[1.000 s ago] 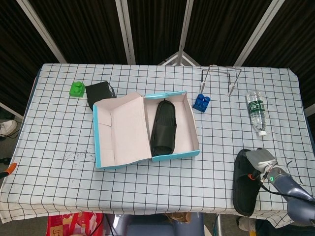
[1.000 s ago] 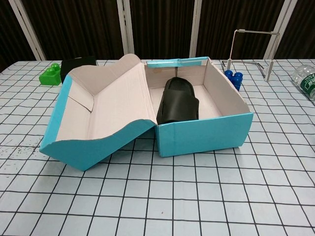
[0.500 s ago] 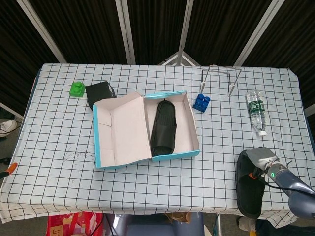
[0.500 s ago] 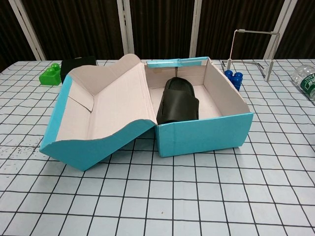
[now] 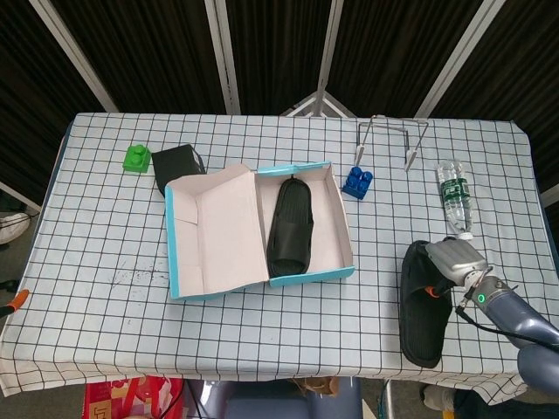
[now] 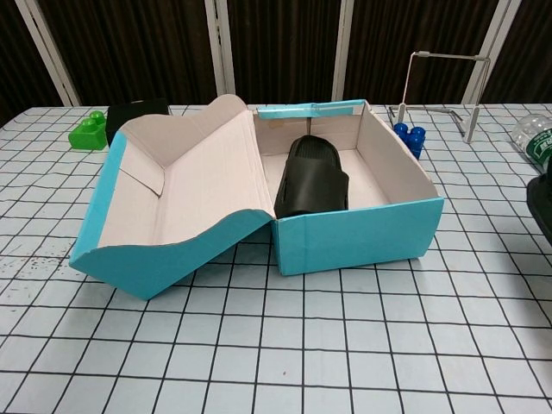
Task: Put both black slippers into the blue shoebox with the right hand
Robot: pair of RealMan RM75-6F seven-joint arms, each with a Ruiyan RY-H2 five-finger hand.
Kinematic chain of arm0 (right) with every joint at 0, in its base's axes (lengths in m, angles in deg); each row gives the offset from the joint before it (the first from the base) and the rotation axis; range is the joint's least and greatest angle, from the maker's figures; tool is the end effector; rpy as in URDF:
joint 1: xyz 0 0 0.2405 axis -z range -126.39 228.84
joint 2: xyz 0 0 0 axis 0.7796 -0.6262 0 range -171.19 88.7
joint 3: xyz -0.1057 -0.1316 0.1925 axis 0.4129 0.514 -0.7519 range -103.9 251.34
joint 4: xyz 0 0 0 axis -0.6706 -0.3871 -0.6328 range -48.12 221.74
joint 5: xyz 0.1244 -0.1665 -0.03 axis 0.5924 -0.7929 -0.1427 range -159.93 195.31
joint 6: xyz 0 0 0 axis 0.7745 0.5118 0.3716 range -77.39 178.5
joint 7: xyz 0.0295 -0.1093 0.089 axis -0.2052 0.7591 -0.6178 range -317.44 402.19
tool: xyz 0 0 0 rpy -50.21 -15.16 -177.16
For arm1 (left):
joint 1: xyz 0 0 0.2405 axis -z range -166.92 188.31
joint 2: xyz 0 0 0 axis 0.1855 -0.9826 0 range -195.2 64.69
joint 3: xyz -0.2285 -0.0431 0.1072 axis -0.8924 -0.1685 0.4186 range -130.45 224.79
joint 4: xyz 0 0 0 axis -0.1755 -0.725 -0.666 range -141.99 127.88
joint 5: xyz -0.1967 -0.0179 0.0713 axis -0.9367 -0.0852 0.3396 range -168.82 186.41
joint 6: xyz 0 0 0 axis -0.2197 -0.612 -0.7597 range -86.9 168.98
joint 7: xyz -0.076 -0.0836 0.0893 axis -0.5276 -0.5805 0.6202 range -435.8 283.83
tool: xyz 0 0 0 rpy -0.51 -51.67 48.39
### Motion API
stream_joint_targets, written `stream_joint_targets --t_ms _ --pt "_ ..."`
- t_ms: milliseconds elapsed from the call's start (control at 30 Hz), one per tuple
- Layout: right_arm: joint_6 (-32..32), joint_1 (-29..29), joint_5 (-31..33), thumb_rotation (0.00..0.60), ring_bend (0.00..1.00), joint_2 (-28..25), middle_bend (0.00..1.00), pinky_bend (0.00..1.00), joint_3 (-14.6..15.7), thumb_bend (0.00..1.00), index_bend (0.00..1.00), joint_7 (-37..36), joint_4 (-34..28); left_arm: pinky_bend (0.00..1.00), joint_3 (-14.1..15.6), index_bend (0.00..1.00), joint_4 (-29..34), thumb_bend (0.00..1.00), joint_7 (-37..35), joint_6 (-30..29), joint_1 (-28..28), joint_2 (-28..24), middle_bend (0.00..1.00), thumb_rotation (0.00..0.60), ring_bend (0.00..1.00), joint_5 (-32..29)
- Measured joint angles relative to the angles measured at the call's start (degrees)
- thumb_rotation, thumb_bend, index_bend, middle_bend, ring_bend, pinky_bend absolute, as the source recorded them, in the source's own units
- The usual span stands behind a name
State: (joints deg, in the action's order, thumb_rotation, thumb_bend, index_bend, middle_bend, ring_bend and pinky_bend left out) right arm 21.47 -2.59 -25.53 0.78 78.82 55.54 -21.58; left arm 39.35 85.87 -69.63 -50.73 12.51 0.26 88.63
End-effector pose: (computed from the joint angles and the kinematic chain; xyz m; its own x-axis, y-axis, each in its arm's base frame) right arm -0.2120 -0.3204 0.1619 0.4936 -0.6339 0.5954 -0.8336 -0.1497 0.5317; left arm -0.3179 0.1787 0.1841 0.4622 -0.1610 0.8721 0.8843 0.1575 -0.4396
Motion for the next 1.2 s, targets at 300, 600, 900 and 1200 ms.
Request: stream_joint_targets --t_ms 300,600,900,1200 --pt "-0.78 -1.55 -0.07 0.600 0.40 -3.70 0.38 0.20 -7.13 0.36 0.41 -6.45 -2.89 0.05 -0.05 0.26 -0.12 0.04 -0.58 -0.20 -0.08 -0.11 0.04 0.600 0.00 0.15" --pt "-10.24 0.82 -5.73 0.600 0.40 2.97 0.38 0.20 -17.26 0.36 0.42 -17.61 -2.91 0.05 -0.14 0.25 -1.18 0.04 -2.93 -1.26 -0.12 0.08 0.05 0.600 0.00 1.60" --pt "-20.54 3.77 -17.38 0.600 0.40 17.74 0.38 0.20 -22.08 0.36 0.44 -26.91 5.90 0.05 -0.19 0.25 -2.18 0.04 -3.82 -1.13 0.08 0.25 0.05 0.600 0.00 1.98" --pt "-25.16 3.72 -25.00 0.600 0.40 29.26 0.38 0.20 -22.61 0.36 0.45 -30.50 17.91 0.05 -0.79 0.20 -5.10 0.08 -5.91 -2.17 0.82 2.10 0.04 0.600 0.00 3.49"
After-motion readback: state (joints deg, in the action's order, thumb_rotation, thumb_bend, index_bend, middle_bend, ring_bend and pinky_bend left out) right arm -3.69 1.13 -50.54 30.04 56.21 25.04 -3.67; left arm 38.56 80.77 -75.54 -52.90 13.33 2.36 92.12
